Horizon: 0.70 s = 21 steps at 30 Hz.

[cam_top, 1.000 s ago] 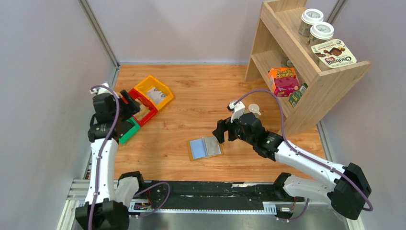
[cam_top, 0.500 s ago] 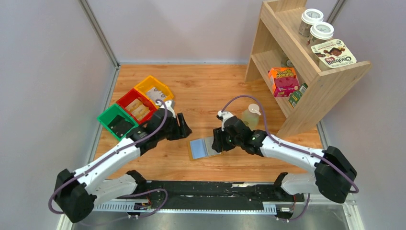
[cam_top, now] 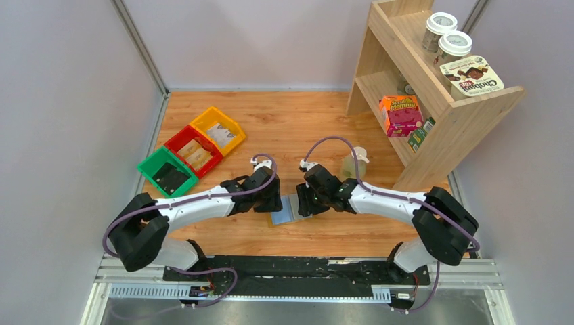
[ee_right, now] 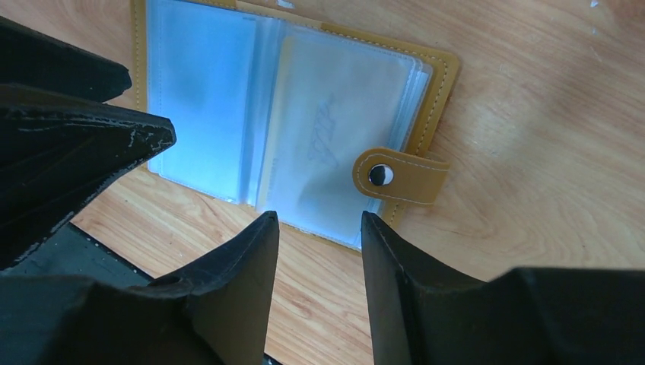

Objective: Take the credit cards out of the card holder
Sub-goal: Remove the credit card from the card holder.

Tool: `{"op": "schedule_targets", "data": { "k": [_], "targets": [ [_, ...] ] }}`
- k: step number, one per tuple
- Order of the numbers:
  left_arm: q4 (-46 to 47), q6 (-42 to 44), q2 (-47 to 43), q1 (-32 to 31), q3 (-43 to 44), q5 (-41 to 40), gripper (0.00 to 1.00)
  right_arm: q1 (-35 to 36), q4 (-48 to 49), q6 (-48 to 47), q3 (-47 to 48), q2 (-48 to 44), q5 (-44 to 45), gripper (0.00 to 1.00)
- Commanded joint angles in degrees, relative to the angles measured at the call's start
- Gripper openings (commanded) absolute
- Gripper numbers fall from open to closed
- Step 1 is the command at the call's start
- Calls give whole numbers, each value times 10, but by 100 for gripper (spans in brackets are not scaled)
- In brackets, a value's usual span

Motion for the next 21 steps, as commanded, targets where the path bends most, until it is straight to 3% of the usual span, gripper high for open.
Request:
{"op": "schedule_targets", "data": {
  "k": [1, 13, 21],
  "targets": [
    [-13, -15, 20, -9, 13, -15, 52, 2, -9, 13, 26, 12, 24, 47],
    [23, -44, 66, -11, -19, 7, 43, 1, -14, 15, 38, 46, 20, 47],
    [24, -43, 66, -11, -19, 9, 34, 2, 17, 2, 22, 4, -11, 42]
  ]
}}
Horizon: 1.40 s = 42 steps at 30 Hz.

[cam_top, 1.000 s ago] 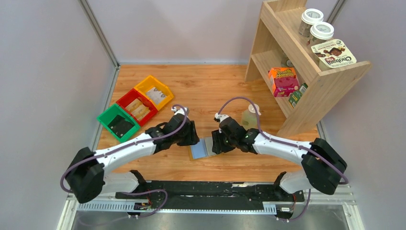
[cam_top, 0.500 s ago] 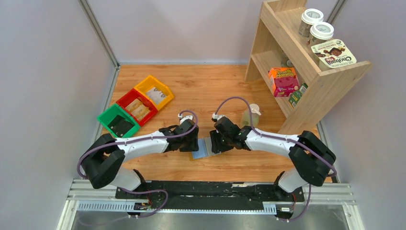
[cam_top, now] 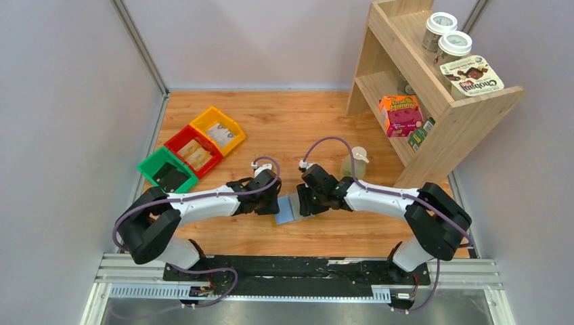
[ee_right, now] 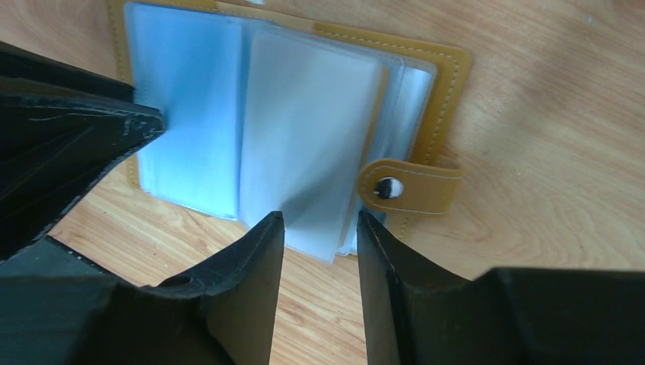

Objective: Take the credit cards out of the card holder
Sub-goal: Remove the credit card from the card holder.

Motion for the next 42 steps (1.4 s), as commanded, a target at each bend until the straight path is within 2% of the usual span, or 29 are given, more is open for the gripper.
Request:
{"op": "schedule_targets", "data": {
  "k": [1, 18, 24, 28, 42],
  "targets": [
    [15, -10, 15, -5, -11, 17, 34, 3, 41, -8, 1, -42, -31, 42],
    [30, -22, -4, -5, -29, 14, 32, 10, 82, -9, -1, -75, -88, 41],
    [37, -32, -9, -5, -36, 14, 32, 10, 117, -14, -6, -70, -142, 41],
    [46, -50, -33, -5, -52, 1, 31, 10, 131, -17, -3, -46, -177, 44],
    [37, -119, -189, -5, -122, -68, 34, -2, 126, -11, 0, -15, -176, 46]
  ]
}}
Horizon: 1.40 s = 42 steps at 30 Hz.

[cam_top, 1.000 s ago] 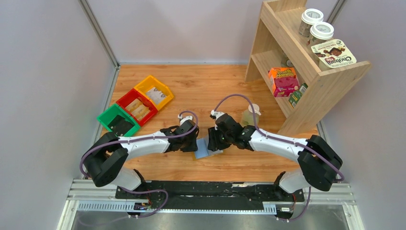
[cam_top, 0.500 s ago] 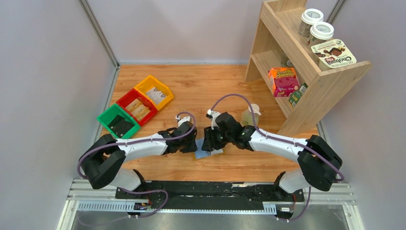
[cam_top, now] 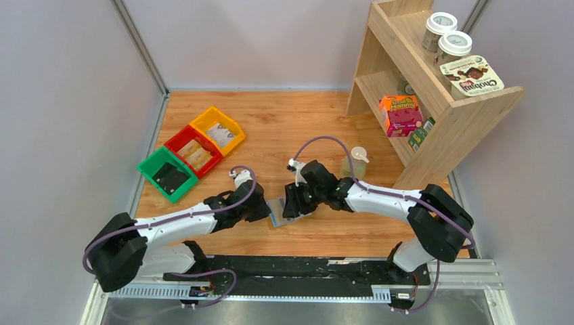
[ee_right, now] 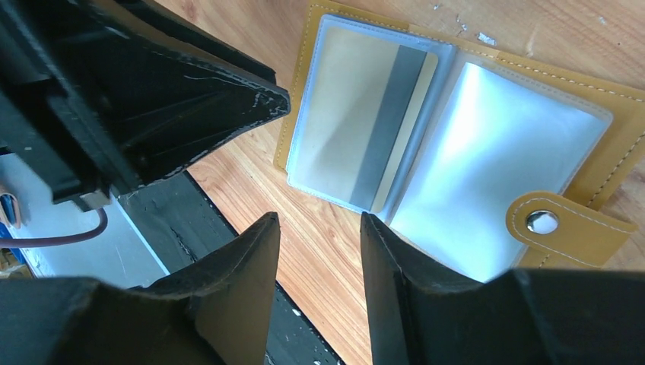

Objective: Take the credit cards out of the card holder
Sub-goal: Remove the credit card from the card holder.

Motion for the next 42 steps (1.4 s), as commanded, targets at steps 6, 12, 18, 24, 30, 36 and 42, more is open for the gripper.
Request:
{"op": "schedule_targets", "data": {
  "k": [6, 12, 18, 24, 30, 36, 42],
  "targets": [
    [-13, -18, -70, -4, 5, -23, 34, -22, 25, -1, -3, -7, -4, 45],
    [20, -11, -27, -3, 23, 12, 39, -22, 22, 0, -6, -6, 14, 46],
    [27, -17, -3, -3, 31, 13, 57, -34, 14, 9, -24, -18, 52, 47],
    [34, -11, 23, -3, 50, 24, 57, -42, 18, 13, -36, -31, 60, 48],
    [41, -11, 47, -3, 62, 32, 56, -47, 20, 17, -51, -52, 74, 47],
    [23, -17, 60, -2, 69, 31, 56, -56, 23, 20, -64, -68, 81, 47],
    [29, -12, 69, -2, 75, 38, 56, -64, 28, 23, -70, -69, 78, 47]
  ]
}}
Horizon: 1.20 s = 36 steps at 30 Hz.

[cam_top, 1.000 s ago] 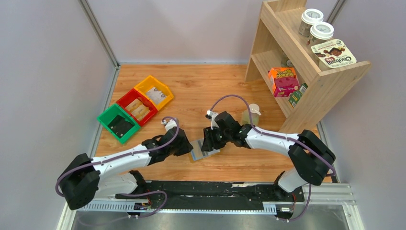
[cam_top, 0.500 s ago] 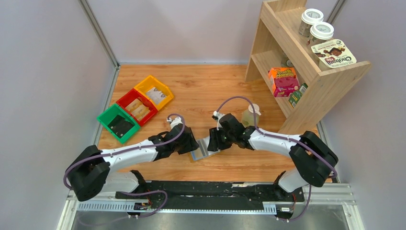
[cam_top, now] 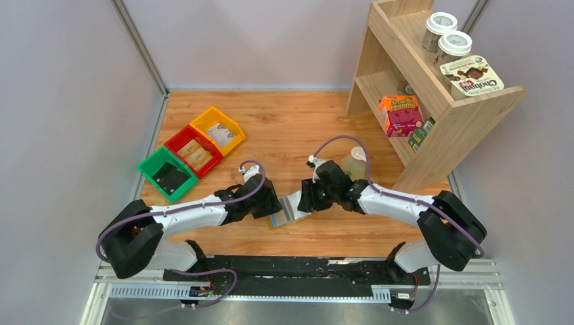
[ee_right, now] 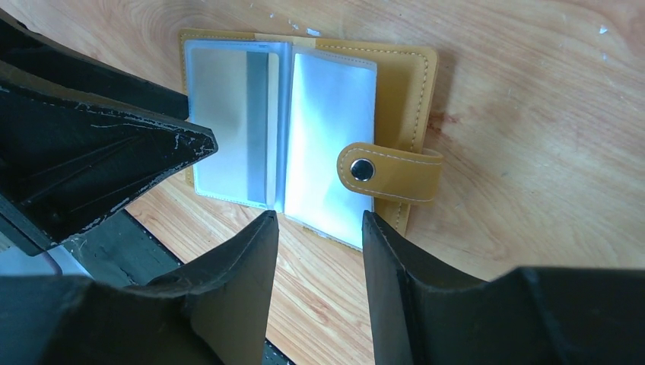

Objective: Take the credit cards out of the card holder
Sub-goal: Remove the credit card from the card holder.

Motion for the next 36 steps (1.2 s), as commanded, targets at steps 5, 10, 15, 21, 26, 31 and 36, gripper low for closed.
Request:
{"op": "schedule_targets", "data": {
  "k": [5, 10, 15, 21, 26, 31, 36],
  "targets": [
    [6, 7, 7, -3, 39, 12, 55, -11, 29, 10, -9, -20, 4, 47],
    [5, 16, 10, -3, 57, 23, 54, -16, 34, 13, -15, -26, 1, 47],
    [11, 28, 12, -3, 73, 33, 54, -20, 39, 18, -27, -42, 9, 47],
    [34, 48, 57, -3, 125, 64, 54, -22, 52, 33, -61, -106, 65, 47],
    [70, 53, 122, -5, 172, 102, 54, -34, 34, 51, -94, -187, 165, 48],
    [125, 44, 208, -5, 210, 163, 53, -39, 30, 47, -108, -234, 191, 47],
    [166, 35, 200, -5, 199, 161, 54, -40, 44, 46, -112, -223, 160, 39]
  ]
}}
